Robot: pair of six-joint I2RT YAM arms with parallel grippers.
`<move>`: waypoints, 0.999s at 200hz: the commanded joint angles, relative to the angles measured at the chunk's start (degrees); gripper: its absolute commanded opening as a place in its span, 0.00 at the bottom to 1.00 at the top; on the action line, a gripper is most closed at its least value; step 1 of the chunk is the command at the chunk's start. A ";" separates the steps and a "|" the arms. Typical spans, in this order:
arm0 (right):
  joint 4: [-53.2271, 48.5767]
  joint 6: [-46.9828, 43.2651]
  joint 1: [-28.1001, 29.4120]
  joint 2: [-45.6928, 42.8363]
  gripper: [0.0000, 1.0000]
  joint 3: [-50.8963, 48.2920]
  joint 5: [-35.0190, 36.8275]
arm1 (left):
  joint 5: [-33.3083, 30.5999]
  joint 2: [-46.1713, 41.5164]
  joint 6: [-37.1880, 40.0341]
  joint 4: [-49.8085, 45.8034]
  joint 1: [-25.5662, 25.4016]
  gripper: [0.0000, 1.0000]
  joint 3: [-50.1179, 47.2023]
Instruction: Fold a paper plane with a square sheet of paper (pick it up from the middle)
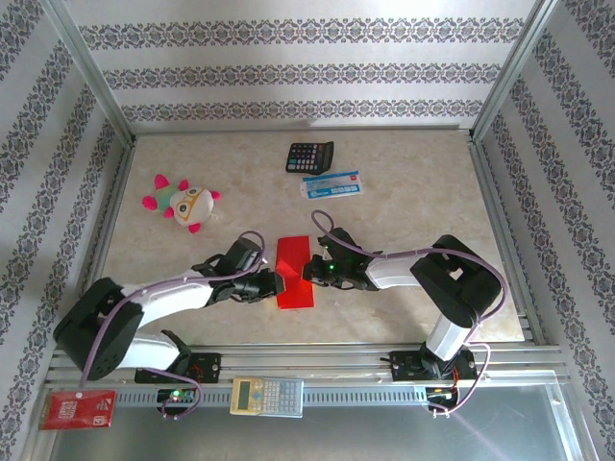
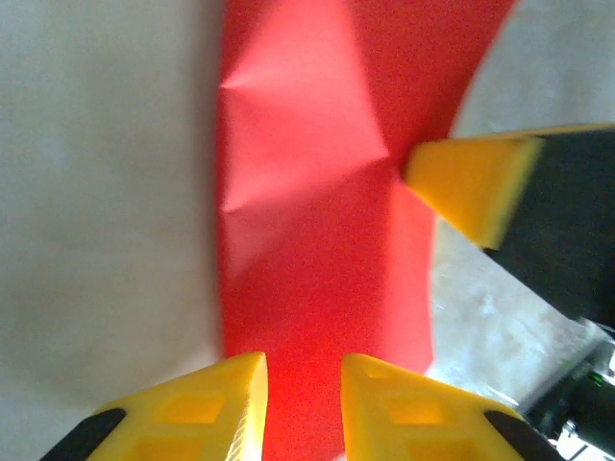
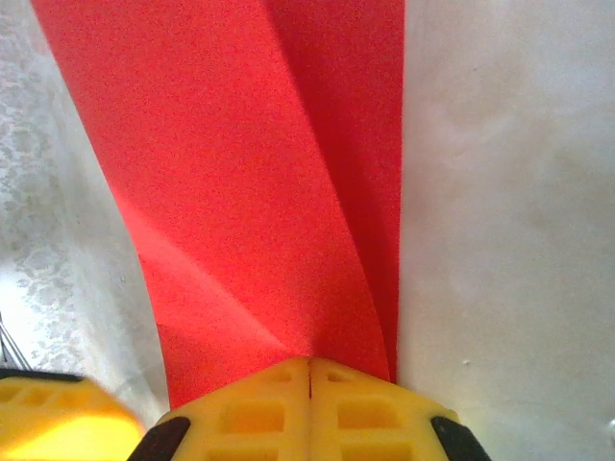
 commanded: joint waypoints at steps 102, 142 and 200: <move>-14.10 -2.10 0.81 5.24 0.00 -3.06 5.14 | 0.94 1.27 -0.51 -0.10 -0.71 0.24 -4.72; -14.06 -2.14 0.83 5.54 0.00 -2.98 5.18 | 5.94 -1.03 -2.04 6.95 -3.17 0.26 -3.37; -13.92 -1.97 0.79 5.04 0.00 -3.55 5.48 | 1.35 3.32 -1.55 2.67 -3.05 0.22 -4.18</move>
